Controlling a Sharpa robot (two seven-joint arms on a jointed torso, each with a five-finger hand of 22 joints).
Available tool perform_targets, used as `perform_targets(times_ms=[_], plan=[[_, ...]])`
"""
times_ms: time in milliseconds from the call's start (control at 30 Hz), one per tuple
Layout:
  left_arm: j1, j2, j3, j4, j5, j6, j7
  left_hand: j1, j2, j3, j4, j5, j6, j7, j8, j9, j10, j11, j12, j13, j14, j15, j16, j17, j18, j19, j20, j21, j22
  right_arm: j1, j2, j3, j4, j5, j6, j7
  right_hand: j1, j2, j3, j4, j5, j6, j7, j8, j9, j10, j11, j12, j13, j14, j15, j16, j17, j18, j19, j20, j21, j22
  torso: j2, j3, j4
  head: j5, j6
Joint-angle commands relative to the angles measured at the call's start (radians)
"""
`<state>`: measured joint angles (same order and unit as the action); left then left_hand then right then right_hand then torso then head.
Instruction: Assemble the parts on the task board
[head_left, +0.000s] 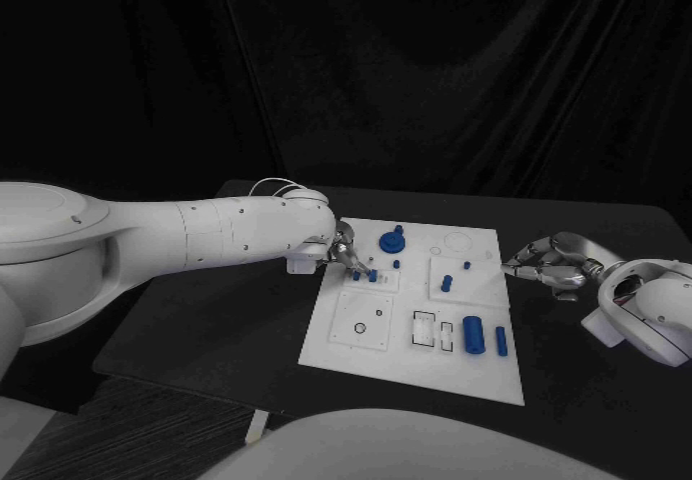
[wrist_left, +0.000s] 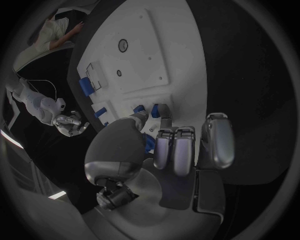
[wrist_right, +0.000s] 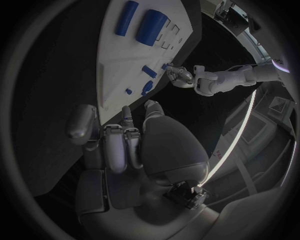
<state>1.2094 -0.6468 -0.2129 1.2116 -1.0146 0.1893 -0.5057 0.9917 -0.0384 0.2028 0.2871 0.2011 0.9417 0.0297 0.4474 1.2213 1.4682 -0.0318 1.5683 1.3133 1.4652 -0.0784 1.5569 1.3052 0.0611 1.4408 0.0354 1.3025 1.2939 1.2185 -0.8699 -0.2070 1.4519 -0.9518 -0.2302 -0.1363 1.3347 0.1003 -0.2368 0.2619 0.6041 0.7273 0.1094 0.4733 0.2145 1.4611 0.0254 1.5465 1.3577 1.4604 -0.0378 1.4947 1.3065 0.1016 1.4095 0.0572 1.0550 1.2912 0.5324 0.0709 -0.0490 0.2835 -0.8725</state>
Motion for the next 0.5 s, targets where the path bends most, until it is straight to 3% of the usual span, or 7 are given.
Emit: perform_targets(times_ms=[33, 100, 267, 500], plan=[[-0.001, -0.008, 0.001, 0.011, -0.005, -0.069, 0.042, -0.007, 0.008, -0.054, 0.003, 0.014, -0.012, -0.002, 0.034, 0.036, 0.103, -0.005, 0.002, 0.257, 0.106, -0.005, 0.014, 0.266, 0.001, 0.008, -0.005, -0.002, 0.195, -0.002, -0.002, 0.001, 0.0, -0.004, 0.009, -0.018, 0.052, 0.033, 0.037, 0.0, 0.019, 0.004, 0.002, -0.017, -0.008, 0.044, 0.0, -0.034, 0.11, 0.074, -0.007, -0.013, 0.101, 0.002, -0.005, 0.004, -0.016, 0.14, 0.0, 0.0, 0.0, -0.002, 0.0], [0.0, -0.016, 0.001, 0.019, -0.006, -0.09, 0.052, 0.003, 0.014, -0.074, 0.002, 0.03, -0.02, -0.006, 0.069, 0.07, 0.103, -0.009, 0.002, 0.257, 0.106, -0.008, 0.014, 0.266, 0.001, 0.01, -0.008, 0.001, 0.195, -0.002, -0.002, 0.001, -0.001, -0.004, 0.01, -0.018, 0.052, 0.033, 0.037, 0.0, 0.019, 0.004, 0.002, -0.017, -0.008, 0.044, 0.0, -0.034, 0.11, 0.074, -0.007, -0.013, 0.101, 0.002, -0.005, 0.004, -0.016, 0.14, 0.0, -0.0001, 0.0001, -0.002, 0.0], [0.017, -0.039, 0.001, 0.041, -0.008, -0.138, 0.089, 0.018, 0.018, -0.089, 0.002, 0.053, -0.028, -0.009, 0.094, 0.093, 0.103, -0.012, 0.002, 0.257, 0.106, -0.01, 0.014, 0.266, 0.0, 0.013, -0.01, 0.005, 0.197, -0.002, -0.002, 0.001, -0.002, -0.004, 0.011, -0.019, 0.052, 0.032, 0.039, 0.001, 0.019, 0.003, 0.002, -0.018, -0.009, 0.043, -0.001, -0.035, 0.109, 0.074, -0.007, -0.013, 0.101, 0.002, -0.005, 0.004, -0.017, 0.14, 0.0, -0.0001, -0.0003, -0.001, 0.0], [0.043, -0.066, 0.001, 0.068, -0.008, -0.193, 0.156, -0.003, 0.022, -0.121, 0.006, 0.038, -0.029, -0.012, 0.115, 0.106, 0.103, -0.014, 0.002, 0.257, 0.106, -0.013, 0.014, 0.266, -0.002, 0.017, -0.012, 0.012, 0.199, -0.002, 0.001, 0.001, -0.005, -0.004, 0.013, -0.019, 0.053, 0.032, 0.041, 0.001, 0.019, 0.003, 0.002, -0.019, -0.01, 0.043, -0.001, -0.035, 0.109, 0.074, -0.007, -0.013, 0.1, 0.003, -0.005, 0.004, -0.018, 0.14, -0.001, 0.0002, 0.0002, -0.001, 0.0]])
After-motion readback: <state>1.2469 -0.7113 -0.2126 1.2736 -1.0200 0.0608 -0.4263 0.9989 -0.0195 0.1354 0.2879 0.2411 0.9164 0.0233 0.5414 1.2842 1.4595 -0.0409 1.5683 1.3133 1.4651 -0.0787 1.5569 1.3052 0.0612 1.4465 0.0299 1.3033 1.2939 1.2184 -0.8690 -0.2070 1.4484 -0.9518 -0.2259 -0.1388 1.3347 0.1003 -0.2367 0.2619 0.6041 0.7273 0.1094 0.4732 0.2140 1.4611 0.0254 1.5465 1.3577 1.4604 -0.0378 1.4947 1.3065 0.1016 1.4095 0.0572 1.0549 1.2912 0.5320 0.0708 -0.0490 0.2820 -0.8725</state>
